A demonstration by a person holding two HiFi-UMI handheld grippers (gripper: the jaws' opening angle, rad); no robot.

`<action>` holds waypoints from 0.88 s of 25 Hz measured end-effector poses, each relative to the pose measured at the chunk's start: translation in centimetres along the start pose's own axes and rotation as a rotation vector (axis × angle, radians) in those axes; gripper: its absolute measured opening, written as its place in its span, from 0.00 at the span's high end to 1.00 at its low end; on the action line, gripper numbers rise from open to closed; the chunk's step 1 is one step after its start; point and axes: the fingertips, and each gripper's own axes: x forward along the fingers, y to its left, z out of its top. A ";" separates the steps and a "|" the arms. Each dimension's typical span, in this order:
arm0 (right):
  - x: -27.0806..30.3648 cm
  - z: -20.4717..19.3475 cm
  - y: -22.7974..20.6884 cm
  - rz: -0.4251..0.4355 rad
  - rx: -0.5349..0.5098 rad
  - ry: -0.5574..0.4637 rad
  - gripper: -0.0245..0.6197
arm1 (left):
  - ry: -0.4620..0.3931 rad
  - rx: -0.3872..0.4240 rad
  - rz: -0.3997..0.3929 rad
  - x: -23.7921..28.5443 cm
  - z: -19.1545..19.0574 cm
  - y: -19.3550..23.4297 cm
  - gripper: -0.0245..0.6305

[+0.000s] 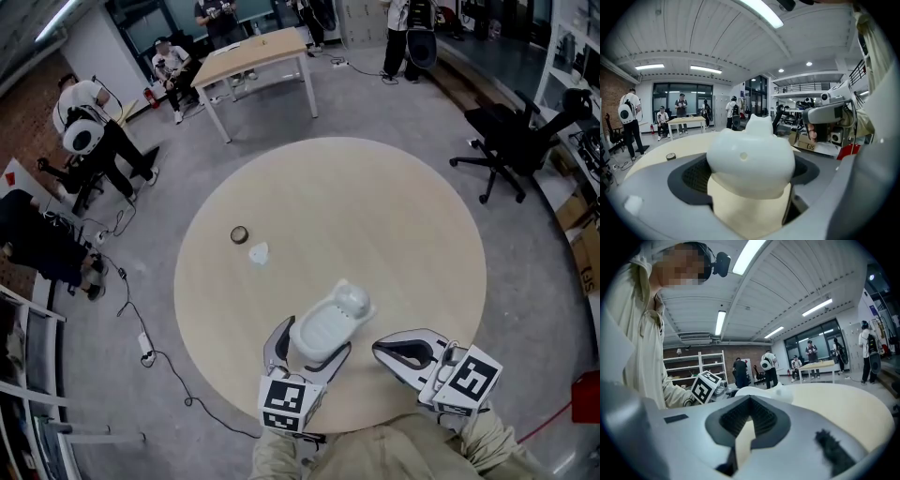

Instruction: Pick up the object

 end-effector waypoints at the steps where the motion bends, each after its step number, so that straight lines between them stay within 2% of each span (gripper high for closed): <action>1: -0.3 0.1 0.4 -0.002 -0.009 -0.002 0.97 | -0.012 0.006 0.000 -0.5 0.3 -0.4 0.22; 10: -2.4 0.5 4.9 -0.047 -0.028 -0.022 0.97 | -0.092 -0.015 0.030 -7.8 1.0 -1.9 0.22; 15: -3.1 0.1 8.7 -0.069 -0.032 -0.036 0.97 | -0.103 0.004 0.025 -11.9 -0.2 -3.1 0.22; 22: -4.6 -1.4 13.7 -0.104 -0.045 -0.017 0.97 | -0.121 -0.011 0.016 -16.3 -1.9 -5.2 0.22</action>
